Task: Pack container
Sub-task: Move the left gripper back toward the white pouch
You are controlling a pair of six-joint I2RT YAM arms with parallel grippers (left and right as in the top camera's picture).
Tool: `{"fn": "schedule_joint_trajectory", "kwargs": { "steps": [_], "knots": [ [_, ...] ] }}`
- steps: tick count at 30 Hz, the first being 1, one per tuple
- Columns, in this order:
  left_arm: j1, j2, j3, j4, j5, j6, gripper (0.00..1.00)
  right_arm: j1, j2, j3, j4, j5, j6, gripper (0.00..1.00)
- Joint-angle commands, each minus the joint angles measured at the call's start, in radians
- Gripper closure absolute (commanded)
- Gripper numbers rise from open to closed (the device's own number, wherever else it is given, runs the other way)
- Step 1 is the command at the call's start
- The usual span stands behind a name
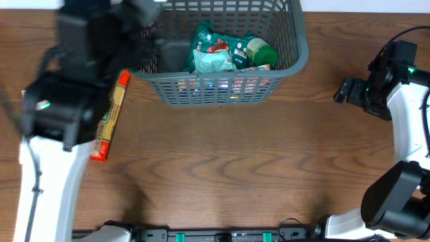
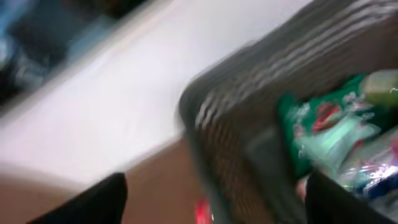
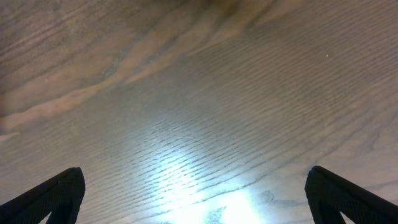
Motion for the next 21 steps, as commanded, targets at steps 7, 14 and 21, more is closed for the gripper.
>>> {"fn": "schedule_joint_trajectory", "kwargs": {
  "steps": [7, 14, 21],
  "knots": [
    [0.379, 0.063, -0.047, -0.34, 0.012, -0.356, 0.01, 0.002, 0.001, -0.002, -0.001, -0.001, -0.018, 0.01],
    [0.558, 0.267, -0.069, -0.323, 0.2, -0.164, 0.01, 0.002, 0.001, -0.002, 0.003, -0.001, -0.027, 0.01],
    [0.586, 0.524, -0.069, -0.306, 0.204, -0.151, 0.01, 0.002, 0.001, -0.002, 0.003, -0.001, -0.027, 0.01]
  ]
}}
